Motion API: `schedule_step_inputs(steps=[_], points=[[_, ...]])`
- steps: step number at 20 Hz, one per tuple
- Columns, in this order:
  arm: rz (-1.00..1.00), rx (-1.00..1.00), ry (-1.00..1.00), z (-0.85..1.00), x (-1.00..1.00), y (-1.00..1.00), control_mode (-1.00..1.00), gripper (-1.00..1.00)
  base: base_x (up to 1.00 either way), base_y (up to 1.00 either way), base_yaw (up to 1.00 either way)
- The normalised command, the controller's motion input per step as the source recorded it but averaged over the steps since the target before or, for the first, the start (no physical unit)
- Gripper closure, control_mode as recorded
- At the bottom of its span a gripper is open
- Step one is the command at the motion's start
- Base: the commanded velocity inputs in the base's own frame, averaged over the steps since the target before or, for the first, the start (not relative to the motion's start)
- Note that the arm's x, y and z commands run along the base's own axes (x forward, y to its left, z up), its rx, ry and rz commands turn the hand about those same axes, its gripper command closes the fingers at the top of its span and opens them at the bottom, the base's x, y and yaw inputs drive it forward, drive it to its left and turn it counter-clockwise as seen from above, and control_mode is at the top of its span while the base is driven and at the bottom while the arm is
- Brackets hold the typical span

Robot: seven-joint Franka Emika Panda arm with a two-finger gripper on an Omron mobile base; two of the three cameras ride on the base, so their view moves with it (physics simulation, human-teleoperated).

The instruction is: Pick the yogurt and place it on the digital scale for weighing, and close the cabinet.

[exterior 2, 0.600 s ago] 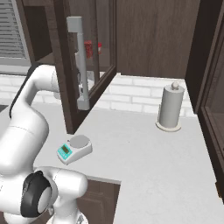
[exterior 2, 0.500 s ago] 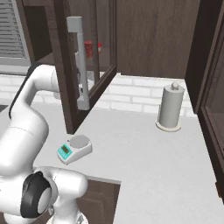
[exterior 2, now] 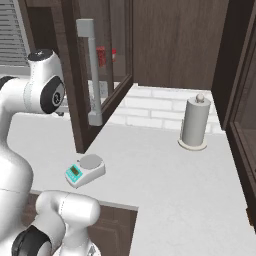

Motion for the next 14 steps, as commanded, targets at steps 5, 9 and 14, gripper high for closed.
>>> schedule_step_inputs(steps=[5,9,14], points=[[0.00,-0.07,-0.08,0.81,-0.07,0.19,-1.00,-1.00,0.00,0.00,0.00],[0.00,-0.06,-0.24,0.51,0.00,0.10,-1.00,-1.00,0.00,0.00,0.00],[0.00,-0.06,-0.26,0.30,0.05,0.02,-1.00,-1.00,0.00,0.00,0.00]])
